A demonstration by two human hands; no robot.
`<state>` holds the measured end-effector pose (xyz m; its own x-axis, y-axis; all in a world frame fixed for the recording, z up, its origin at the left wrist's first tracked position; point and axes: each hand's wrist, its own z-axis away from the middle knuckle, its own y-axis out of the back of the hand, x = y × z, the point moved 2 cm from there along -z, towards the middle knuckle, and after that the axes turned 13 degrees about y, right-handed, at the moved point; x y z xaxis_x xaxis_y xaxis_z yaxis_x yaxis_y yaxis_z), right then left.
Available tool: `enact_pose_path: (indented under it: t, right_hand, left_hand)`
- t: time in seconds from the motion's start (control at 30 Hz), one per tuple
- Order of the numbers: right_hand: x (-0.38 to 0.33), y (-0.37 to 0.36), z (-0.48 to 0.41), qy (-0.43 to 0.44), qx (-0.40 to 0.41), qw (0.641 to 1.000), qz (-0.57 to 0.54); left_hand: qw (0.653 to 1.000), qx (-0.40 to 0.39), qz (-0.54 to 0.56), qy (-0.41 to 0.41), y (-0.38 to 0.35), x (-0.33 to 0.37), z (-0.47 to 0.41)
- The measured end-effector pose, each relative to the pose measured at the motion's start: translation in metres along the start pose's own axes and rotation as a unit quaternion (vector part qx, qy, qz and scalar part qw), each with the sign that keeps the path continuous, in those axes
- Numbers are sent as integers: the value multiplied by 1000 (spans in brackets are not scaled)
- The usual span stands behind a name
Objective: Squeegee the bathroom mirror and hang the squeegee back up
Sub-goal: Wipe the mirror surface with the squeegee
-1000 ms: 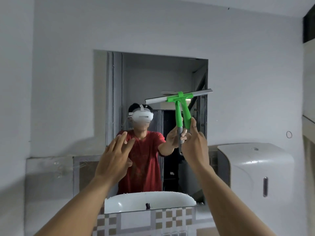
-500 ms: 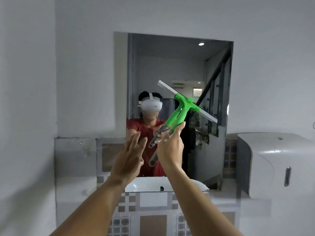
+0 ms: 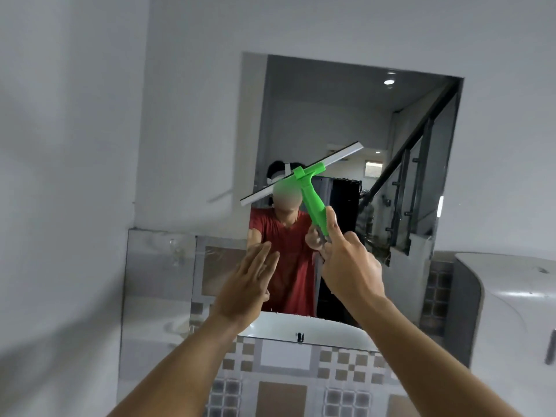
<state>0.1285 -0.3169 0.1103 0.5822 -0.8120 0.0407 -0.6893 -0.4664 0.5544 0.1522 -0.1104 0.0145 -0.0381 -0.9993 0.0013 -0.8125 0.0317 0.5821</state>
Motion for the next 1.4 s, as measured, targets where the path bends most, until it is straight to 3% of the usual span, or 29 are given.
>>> enact_pose_path:
  t: [0.27,0.53,0.77,0.97,1.27,1.4]
  right_hand:
    - [66,46,-3,49,-84,987,131]
    - [116,70,11,4,-78,985,156]
    - [127,61,37,-78,-43,992,85]
    - [100,25,77,-184,-11,982,-32]
    - [51,-35,117,-293,7,945,-149]
    - [3,-59,119,-332,52,906,-258]
  left_hand:
    - [1000,-4,9,-6,0,-6,0]
    - [994,109,33,3,56,-2,-67]
    - [989,127,-74,-22,115,10,-166]
    - [988,86,-116,-44,136,15,-196]
    - [989,54,-128,-51,138,12,-202]
    - [989,54,-127,-49,137,11,-202]
